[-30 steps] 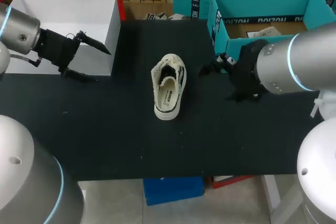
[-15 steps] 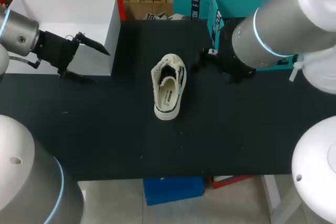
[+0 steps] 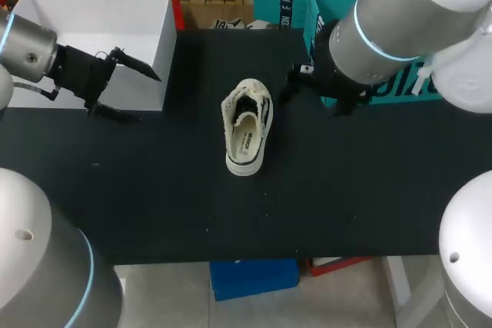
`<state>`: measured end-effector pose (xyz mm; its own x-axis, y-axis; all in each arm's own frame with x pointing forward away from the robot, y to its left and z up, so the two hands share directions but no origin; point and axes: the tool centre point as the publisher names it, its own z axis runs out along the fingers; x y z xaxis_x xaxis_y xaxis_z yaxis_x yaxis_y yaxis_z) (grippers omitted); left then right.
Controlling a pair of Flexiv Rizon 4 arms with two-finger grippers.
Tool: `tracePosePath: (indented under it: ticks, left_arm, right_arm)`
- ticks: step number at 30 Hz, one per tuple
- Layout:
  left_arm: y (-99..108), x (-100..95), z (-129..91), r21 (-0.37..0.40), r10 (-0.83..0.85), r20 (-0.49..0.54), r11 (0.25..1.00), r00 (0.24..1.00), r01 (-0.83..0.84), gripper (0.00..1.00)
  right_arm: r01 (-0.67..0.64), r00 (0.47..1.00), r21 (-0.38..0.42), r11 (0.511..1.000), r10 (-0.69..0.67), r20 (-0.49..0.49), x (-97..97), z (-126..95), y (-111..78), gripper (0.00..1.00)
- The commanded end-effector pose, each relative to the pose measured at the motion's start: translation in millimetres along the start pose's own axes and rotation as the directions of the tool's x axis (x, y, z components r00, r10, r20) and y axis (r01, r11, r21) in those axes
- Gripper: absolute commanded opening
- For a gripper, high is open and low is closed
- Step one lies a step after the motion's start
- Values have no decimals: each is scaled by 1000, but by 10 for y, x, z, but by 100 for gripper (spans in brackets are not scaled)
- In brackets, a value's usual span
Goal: Take the shoe out of the shoebox, open the shoe tongue, remove and reinsert the insole, then place the shoe into the shoebox
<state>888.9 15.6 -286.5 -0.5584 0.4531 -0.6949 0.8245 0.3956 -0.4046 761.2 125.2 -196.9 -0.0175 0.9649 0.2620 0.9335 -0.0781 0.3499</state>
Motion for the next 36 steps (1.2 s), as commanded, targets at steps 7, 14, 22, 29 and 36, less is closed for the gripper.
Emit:
tracePosePath:
  ticks: [7,14,22,29,36]
  left_arm:
    - [-5,11,7,-5,2,3,1000,1000,-2,100]
    - [-5,11,7,-5,2,3,1000,1000,-2,100]
    - [-5,11,7,-5,2,3,1000,1000,-2,100]
    - [-5,11,7,-5,2,3,1000,1000,-2,100]
    - [-5,11,7,-5,2,3,1000,1000,-2,100]
  right_arm:
    - [103,992,175,979,-114,52,-9,333,411,100]
    - [132,987,259,957,-152,59,19,535,561,100]
    - [163,976,307,937,-200,90,75,820,728,100]
    - [188,961,359,914,-246,124,150,1088,855,100]
    - [194,948,397,897,-275,158,201,1360,949,100]
